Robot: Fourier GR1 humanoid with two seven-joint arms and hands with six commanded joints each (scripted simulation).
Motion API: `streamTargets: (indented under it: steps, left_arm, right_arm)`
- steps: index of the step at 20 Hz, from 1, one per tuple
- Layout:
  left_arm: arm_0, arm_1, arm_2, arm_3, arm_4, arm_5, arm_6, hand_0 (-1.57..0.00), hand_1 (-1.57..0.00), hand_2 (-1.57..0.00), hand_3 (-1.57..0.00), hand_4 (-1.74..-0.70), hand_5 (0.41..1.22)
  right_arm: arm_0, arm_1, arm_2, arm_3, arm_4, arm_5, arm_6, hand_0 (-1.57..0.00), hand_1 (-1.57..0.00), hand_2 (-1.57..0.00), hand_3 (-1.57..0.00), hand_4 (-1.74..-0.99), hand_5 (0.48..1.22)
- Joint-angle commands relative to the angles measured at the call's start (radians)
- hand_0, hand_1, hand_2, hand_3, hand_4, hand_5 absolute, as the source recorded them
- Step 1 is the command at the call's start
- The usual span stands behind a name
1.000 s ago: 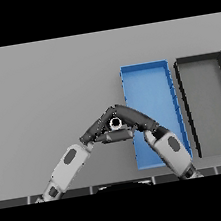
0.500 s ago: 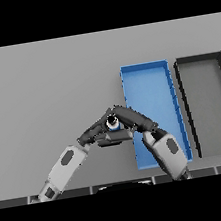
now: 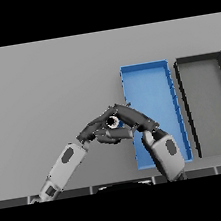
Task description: Pick up the blue pipe and place it into the blue bin.
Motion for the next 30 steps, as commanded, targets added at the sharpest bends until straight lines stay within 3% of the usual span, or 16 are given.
streamTargets:
  steps: [1, 3, 5, 8, 10, 13, 14, 16, 20, 25, 30]
  left_arm:
    - [0.011, -0.004, 0.0, -0.007, 0.014, 0.002, 0.044, -0.03, -0.03, -0.03, -0.01, -0.85, 0.623]
    - [0.025, -0.005, -0.001, -0.015, 0.023, 0.01, 0.093, -0.02, -0.02, -0.02, -0.01, -0.87, 0.612]
    - [0.041, 0.006, -0.003, -0.018, 0.014, 0.011, 0.072, -0.01, -0.01, -0.01, 0.0, -0.88, 0.593]
    - [0.036, -0.001, -0.014, -0.017, 0.005, 0.015, 0.102, -0.01, 0.0, -0.01, 0.0, -0.87, 0.543]
    - [0.037, 0.004, -0.008, -0.018, 0.011, 0.011, 0.098, 0.0, 0.0, 0.0, 0.0, -0.87, 0.529]
    - [0.061, 0.014, -0.016, -0.039, 0.013, 0.008, 0.109, 0.0, 0.0, 0.0, 0.0, -0.87, 0.509]
    - [0.062, 0.014, -0.016, -0.045, 0.013, 0.009, 0.099, 0.0, 0.0, 0.0, 0.0, -0.86, 0.503]
    - [0.049, 0.015, -0.014, -0.036, 0.009, 0.005, 0.105, 0.0, 0.0, 0.0, 0.0, -0.86, 0.493]
    - [0.055, 0.028, -0.008, -0.041, 0.015, -0.003, 0.096, 0.0, 0.0, 0.0, 0.0, -0.86, 0.483]
    - [0.074, 0.043, -0.011, -0.066, 0.002, 0.013, 0.11, 0.0, 0.0, 0.0, 0.0, -0.84, 0.477]
    - [0.059, 0.043, -0.002, -0.055, -0.01, 0.028, 0.129, 0.0, 0.0, 0.0, 0.0, -0.83, 0.463]
  right_arm:
    - [0.004, 0.007, 0.001, 0.005, 0.013, 0.001, -0.004, -1.57, -1.57, -1.57, -1.57, -1.488, 1.22]
    - [0.001, 0.024, -0.014, -0.007, 0.001, 0.003, 0.002, -1.57, -1.57, -1.57, -1.57, -1.491, 1.22]
    - [-0.009, 0.052, -0.059, -0.008, -0.095, 0.006, 0.068, -1.57, -1.57, -1.57, -1.57, -1.492, 1.221]
    - [-0.048, 0.114, -0.101, -0.027, -0.258, -0.05, 0.179, -1.57, -1.57, -1.57, -1.57, -1.493, 1.221]
    - [-0.083, 0.042, -0.1, -0.01, -0.339, -0.123, 0.184, -1.57, -1.57, -1.57, -1.57, -1.494, 1.221]
    - [-0.215, -0.059, -0.117, -0.001, -0.424, -0.261, 0.182, -1.57, -1.57, -1.57, -1.57, -1.492, 1.221]
    - [-0.263, -0.12, -0.121, -0.013, -0.462, -0.31, 0.183, -1.57, -1.57, -1.57, -1.57, -1.493, 1.221]
    - [-0.39, -0.21, -0.156, 0.004, -0.51, -0.35, 0.183, -1.57, -1.57, -1.57, -1.57, -1.494, 1.221]
    - [-0.53, -0.297, -0.294, 0.073, -0.517, -0.395, 0.173, -1.57, -1.57, -1.57, -1.57, -1.496, 1.221]
    - [-0.497, -0.399, -0.417, 0.181, -0.421, -0.403, 0.183, -1.57, -1.57, -1.57, -1.57, -1.498, 1.221]
    - [-0.323, -0.442, -0.516, 0.248, -0.396, -0.415, 0.186, -1.57, -1.57, -1.57, -1.57, -1.499, 1.221]
